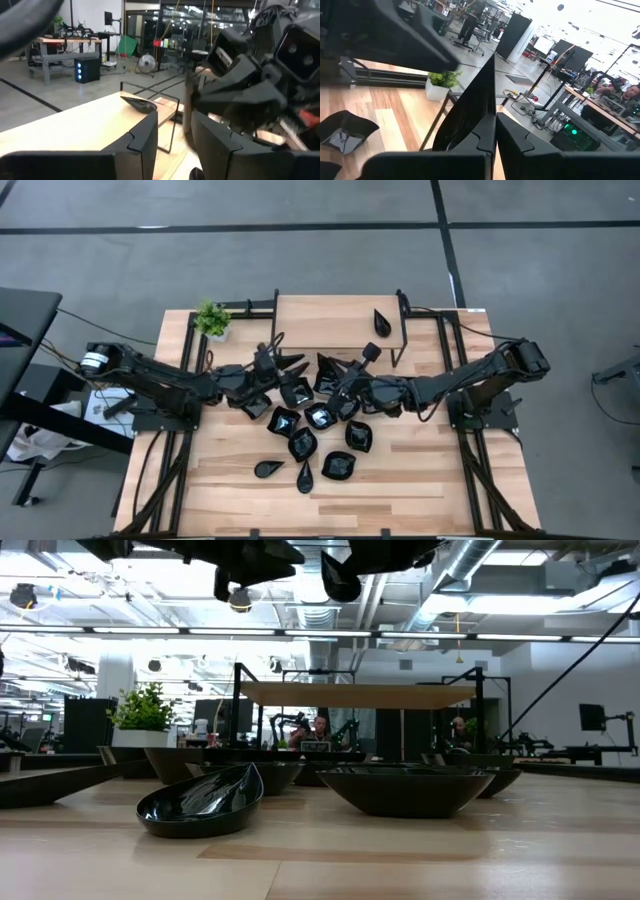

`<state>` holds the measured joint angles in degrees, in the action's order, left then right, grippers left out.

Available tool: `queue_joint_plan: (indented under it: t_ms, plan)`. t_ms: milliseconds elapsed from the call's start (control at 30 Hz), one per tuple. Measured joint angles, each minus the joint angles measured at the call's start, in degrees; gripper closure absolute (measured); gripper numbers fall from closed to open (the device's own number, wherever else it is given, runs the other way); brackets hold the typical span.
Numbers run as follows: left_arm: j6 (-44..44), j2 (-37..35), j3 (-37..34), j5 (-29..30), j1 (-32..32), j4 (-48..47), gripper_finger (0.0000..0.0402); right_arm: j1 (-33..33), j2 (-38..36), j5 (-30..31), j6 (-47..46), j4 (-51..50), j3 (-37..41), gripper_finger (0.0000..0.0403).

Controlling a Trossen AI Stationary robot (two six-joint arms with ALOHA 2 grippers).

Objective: Pick & Place Mini shaped plates
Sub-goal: Stack the black drop shaped plate on top of the black drop shaped plate on the shelf

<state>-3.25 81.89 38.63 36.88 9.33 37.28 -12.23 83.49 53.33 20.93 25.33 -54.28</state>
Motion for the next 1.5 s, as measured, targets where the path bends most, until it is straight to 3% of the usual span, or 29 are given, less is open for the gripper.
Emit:
queue_joint_plan:
  t_ms: [267,533,933,1233,1367,1500]
  plan:
    - [-0.3,-5.3,0.0,0.0,1.6,-6.3,0.0281,3.4,-8.6,0.8,-4.3,-11.3,0.0,0.0395]
    - [1.8,-6.1,-0.1,-0.1,3.1,-6.6,0.0281,14.2,-15.7,-1.9,-12.8,-25.6,0.0,0.0395]
    - [1.9,-6.2,-0.1,-0.1,3.1,-6.6,0.0281,38.4,-17.9,-27.3,-25.2,-36.7,0.0,0.0395]
    - [1.9,-6.2,-0.1,-0.1,3.1,-6.7,0.0281,49.6,-17.8,-46.6,-28.5,-41.6,-0.1,0.0395]
    - [1.9,-6.2,-0.1,-0.1,3.1,-6.7,0.0281,52.6,-17.5,-50.6,-28.5,-45.6,-0.1,0.0395]
    - [1.9,-6.2,-0.1,-0.1,3.1,-6.7,0.0281,54.5,-17.5,-50.8,-28.5,-49.2,-0.1,0.0395]
